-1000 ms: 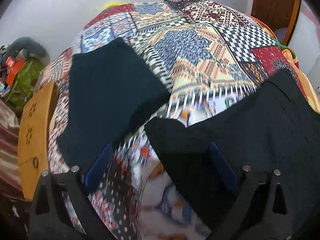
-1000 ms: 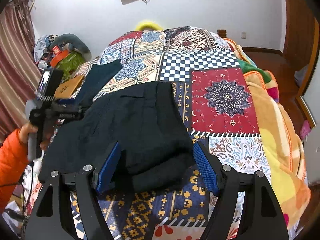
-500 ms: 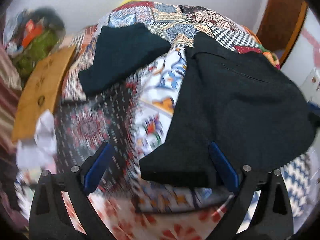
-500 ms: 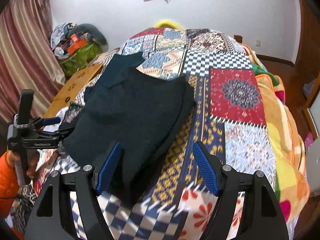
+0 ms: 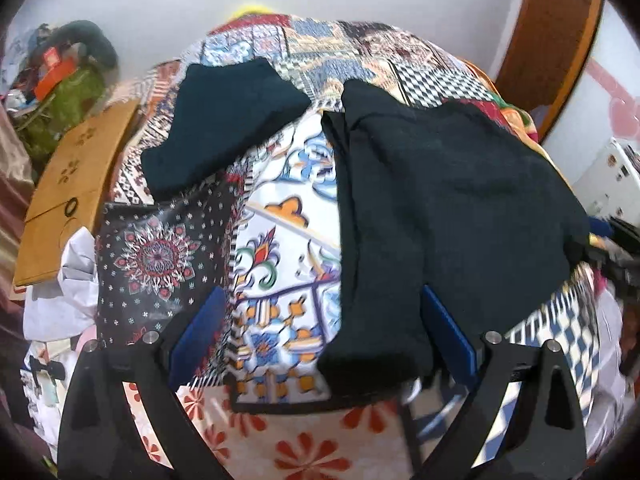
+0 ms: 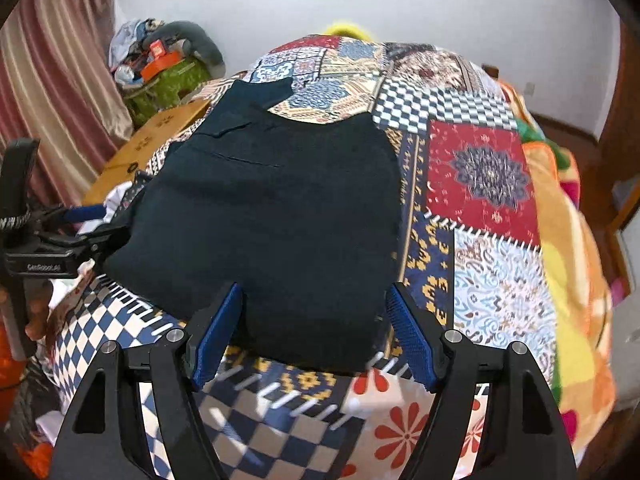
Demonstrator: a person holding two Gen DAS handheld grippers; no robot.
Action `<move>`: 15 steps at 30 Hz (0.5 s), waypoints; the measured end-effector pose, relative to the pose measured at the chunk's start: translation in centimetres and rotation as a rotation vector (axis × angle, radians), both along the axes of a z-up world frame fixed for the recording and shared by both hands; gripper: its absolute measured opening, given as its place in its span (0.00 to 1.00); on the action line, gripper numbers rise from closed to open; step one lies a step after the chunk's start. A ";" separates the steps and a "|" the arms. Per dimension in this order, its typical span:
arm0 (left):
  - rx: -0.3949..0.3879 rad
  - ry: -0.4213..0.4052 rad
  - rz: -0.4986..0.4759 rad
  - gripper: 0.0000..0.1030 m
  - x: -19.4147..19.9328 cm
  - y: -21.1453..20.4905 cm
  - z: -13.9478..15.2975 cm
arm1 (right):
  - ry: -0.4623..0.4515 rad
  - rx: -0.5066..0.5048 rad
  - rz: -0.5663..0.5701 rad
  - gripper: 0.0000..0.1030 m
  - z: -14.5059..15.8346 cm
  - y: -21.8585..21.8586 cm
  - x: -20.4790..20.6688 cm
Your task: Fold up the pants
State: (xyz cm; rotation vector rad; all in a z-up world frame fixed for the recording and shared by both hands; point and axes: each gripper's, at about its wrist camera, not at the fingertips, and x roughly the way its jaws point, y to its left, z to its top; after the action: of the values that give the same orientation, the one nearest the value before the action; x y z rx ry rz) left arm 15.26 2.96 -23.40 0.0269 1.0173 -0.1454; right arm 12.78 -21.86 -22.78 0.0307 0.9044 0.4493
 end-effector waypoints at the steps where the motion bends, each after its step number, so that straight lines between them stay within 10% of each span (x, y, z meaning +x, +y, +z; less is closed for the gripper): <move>1: -0.026 0.012 -0.017 0.96 -0.2 0.7 -0.1 | 0.009 0.017 -0.004 0.68 -0.1 -0.5 0.0; 10: 0.141 0.039 0.121 0.92 -0.4 5.8 -0.8 | 0.019 0.038 -0.054 0.50 0.7 -3.5 -0.4; 15: 0.104 -0.034 0.127 0.92 2.0 5.6 1.7 | 0.002 0.044 -0.050 0.50 2.1 -3.2 2.6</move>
State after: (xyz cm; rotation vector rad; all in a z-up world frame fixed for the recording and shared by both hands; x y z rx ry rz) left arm 17.31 8.57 -21.70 0.0595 0.9888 0.0240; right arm 15.39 -25.05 -20.66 0.0941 0.8936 0.4226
